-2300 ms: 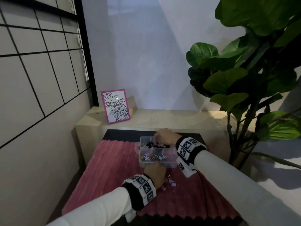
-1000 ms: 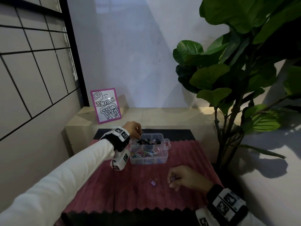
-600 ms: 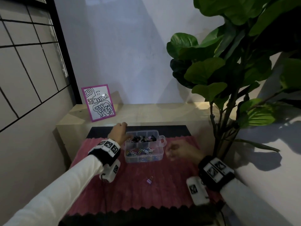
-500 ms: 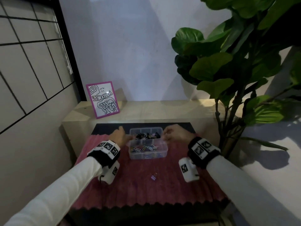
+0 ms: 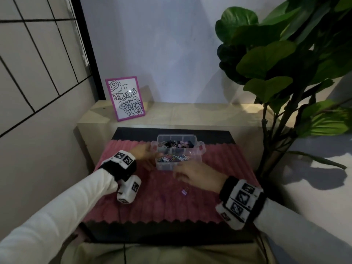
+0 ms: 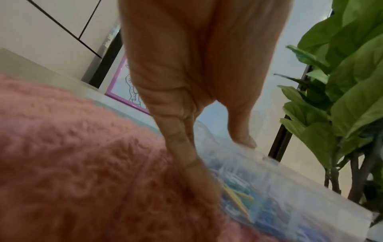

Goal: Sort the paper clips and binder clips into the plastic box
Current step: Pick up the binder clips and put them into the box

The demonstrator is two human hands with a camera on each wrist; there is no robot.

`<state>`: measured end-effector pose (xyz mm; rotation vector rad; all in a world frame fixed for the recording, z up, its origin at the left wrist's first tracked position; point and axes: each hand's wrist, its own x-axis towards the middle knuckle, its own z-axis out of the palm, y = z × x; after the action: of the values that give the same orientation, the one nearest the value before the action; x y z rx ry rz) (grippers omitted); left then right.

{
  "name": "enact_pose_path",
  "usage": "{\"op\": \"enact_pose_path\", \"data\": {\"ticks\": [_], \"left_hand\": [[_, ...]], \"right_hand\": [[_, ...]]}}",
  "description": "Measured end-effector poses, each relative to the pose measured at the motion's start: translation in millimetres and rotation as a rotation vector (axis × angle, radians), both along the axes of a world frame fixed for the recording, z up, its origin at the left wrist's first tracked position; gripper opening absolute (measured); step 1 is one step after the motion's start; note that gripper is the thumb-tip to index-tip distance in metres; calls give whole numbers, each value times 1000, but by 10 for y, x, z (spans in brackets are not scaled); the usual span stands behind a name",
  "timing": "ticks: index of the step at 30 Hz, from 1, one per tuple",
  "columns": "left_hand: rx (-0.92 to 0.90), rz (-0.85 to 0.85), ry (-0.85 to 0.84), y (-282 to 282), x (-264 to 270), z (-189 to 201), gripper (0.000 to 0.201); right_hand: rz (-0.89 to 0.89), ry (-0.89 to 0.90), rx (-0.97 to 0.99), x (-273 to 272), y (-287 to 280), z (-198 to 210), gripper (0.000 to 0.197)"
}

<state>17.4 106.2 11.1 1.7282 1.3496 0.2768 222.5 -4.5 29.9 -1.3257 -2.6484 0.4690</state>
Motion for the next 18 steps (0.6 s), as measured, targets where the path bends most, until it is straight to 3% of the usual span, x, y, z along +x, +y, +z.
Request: {"op": "enact_pose_path", "data": {"ticks": [3,5,7,10,12,18], "left_hand": [[142,-13,151,-12,-62,39,42],[365,12,336,-149,-97,125,34],[530,-96,435,-400,-120,203,26],[334,-475,285,-826,-103,170,33],[261,-639,335,-1001,-56,39,39],[301,-651,405,-1025,72,-121,30]], "right_hand": [[64,-246,-80,-2,-157,-224,28],[48,-159,-113,21,-131,-301,21],[24,-50,-219,48,-88,-351,12],[-50,98,-482,106,7,-260,11],[-100,181,-519,147,154,-85,11],[-364,266,-223,120,879,321,13]]}}
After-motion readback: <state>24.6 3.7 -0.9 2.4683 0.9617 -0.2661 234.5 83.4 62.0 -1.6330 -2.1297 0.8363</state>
